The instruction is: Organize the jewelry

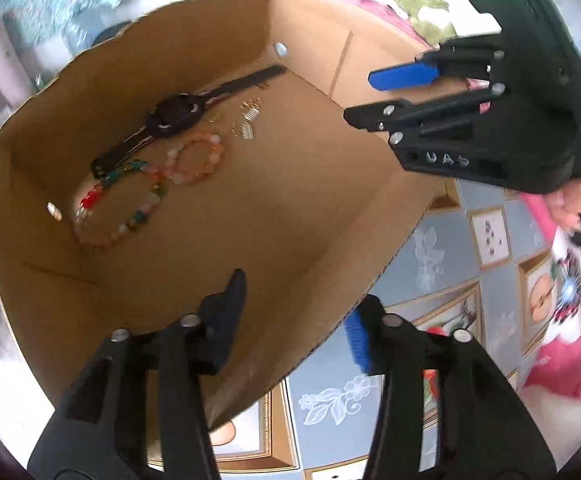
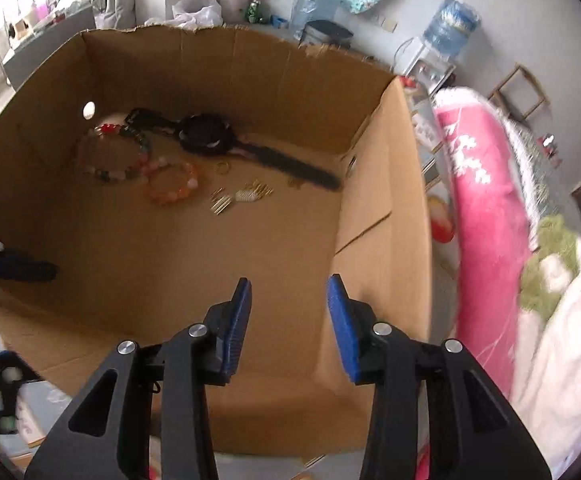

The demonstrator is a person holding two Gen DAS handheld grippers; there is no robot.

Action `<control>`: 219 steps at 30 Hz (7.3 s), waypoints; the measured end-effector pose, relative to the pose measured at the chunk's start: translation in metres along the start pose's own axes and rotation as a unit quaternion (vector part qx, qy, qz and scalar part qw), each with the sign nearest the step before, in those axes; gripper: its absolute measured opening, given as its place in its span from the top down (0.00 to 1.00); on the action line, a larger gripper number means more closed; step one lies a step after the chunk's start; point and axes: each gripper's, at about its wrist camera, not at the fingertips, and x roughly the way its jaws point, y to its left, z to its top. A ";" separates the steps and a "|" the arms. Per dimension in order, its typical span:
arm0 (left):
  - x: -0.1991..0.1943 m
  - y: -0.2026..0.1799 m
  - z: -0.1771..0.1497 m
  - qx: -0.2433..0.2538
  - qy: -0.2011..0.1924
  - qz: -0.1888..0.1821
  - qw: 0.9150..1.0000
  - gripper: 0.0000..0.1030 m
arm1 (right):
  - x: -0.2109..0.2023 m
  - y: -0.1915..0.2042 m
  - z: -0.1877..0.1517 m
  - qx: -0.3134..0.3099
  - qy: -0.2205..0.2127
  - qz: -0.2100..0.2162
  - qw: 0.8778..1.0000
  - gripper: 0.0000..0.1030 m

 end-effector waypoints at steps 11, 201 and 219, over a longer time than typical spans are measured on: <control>-0.024 -0.057 -0.078 0.090 0.008 0.021 0.996 0.76 | -0.045 0.017 -0.071 0.002 -0.003 0.058 0.998 0.64; -0.054 -0.091 -0.182 -0.085 -0.442 0.208 0.869 0.08 | -0.100 0.071 -0.196 0.058 -0.435 0.093 0.894 0.17; -0.054 -0.091 -0.182 -0.085 -0.442 0.208 0.869 0.08 | -0.100 0.072 -0.197 0.058 -0.435 0.093 0.894 0.17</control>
